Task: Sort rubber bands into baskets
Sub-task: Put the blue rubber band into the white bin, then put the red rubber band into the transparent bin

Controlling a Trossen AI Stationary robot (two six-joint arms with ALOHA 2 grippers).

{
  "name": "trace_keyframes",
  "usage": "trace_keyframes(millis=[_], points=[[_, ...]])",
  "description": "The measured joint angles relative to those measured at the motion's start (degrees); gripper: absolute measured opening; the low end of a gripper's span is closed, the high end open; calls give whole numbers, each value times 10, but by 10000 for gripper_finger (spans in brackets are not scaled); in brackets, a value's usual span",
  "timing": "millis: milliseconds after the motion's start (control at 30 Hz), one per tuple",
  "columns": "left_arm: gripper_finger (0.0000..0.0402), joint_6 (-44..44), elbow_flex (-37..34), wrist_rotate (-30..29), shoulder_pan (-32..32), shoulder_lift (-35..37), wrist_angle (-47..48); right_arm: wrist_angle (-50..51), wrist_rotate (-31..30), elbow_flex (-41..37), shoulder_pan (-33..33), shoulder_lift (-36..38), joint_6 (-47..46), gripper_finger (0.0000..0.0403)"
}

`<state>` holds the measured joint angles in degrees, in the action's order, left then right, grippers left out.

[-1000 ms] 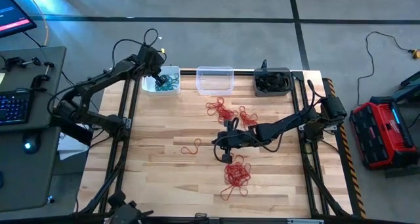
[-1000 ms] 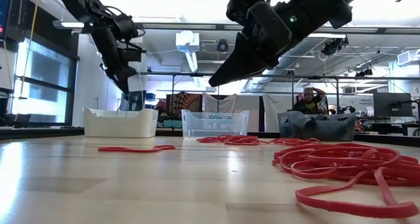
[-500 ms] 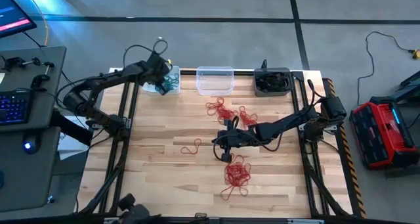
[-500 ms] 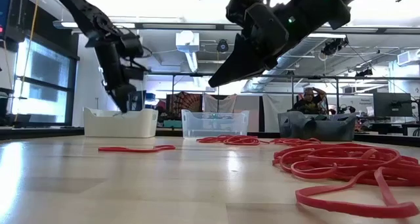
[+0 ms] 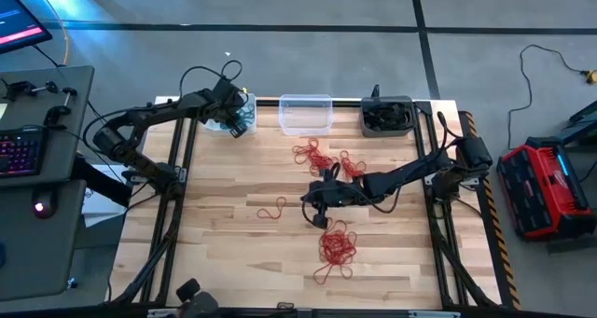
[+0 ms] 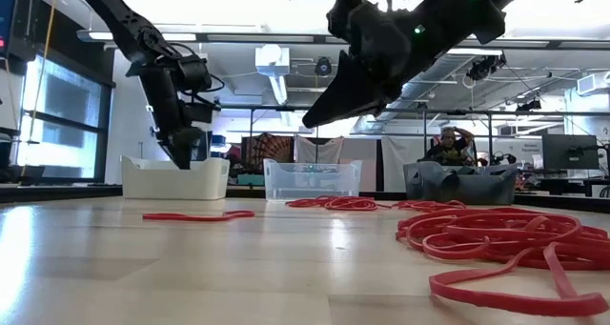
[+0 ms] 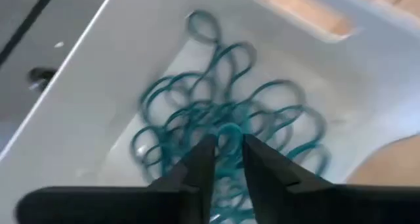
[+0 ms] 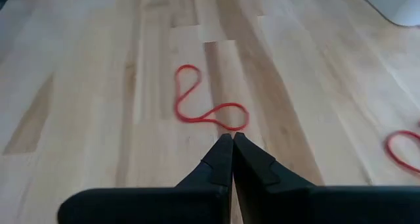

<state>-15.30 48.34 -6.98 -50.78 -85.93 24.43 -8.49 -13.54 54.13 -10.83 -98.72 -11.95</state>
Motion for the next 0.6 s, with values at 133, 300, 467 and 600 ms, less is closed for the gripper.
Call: trace_keyframes(millis=[133, 300, 467, 600], points=[[110, 21, 0, 37, 15, 0, -30, 2, -2, 0, 16, 0, -11, 0], [144, 36, 0, 49, 47, 0, -72, 5, 0, 0, 32, 0, -7, 0], [156, 48, 0, 49, 80, 0, -108, 10, -2, 0, 51, 0, -7, 0], [157, 57, 0, 49, 102, 0, -137, 18, -2, 0, 67, 0, -7, 0]])
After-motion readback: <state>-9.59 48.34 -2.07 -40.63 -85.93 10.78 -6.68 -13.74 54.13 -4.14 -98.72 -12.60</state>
